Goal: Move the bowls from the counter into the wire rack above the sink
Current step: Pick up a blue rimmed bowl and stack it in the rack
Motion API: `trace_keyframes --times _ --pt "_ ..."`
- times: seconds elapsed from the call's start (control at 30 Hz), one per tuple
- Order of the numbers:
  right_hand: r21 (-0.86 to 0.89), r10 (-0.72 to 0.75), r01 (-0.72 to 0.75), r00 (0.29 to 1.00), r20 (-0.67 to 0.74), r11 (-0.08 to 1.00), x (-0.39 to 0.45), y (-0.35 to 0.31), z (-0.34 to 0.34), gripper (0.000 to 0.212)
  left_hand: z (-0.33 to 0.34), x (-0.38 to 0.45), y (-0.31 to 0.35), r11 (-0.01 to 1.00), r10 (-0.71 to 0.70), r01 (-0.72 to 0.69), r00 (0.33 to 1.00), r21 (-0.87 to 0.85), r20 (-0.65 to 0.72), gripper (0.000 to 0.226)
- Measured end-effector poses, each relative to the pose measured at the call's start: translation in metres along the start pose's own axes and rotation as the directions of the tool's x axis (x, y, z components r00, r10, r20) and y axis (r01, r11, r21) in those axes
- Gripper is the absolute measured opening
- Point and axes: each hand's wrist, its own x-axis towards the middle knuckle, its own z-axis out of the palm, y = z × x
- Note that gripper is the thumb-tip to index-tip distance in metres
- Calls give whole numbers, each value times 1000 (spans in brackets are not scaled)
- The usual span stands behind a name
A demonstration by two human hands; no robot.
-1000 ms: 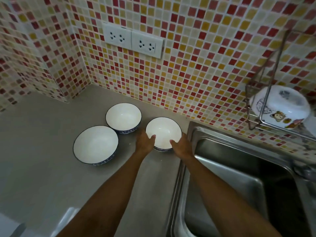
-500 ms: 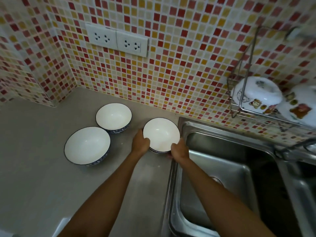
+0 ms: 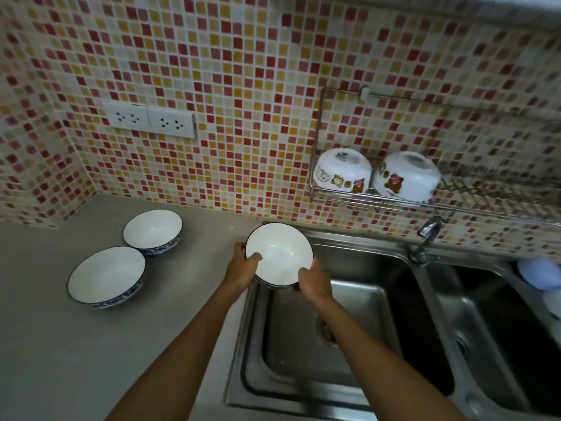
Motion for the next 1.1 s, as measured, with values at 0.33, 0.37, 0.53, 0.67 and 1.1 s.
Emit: trace_keyframes --times 0.33,0.37,0.53,0.67,1.1 --pt "8 -52 52 999 14 999 -8 22 -87 44 74 -39 25 997 38 -37 999 -68 4 53" --pt "12 -77 77 997 19 997 -6 23 -94 43 80 -41 26 994 42 -42 999 -102 -6 50" --pt "-9 -166 166 986 23 986 -5 28 -127 47 106 -52 39 974 88 -88 996 -207 -11 27" --pt "-9 -267 268 963 31 963 -6 23 -155 45 118 -57 52 941 161 -137 986 -308 52 32" --pt "143 -578 583 812 -78 800 1 -53 -237 41 128 -57 157 853 488 -468 872 -230 35 47"
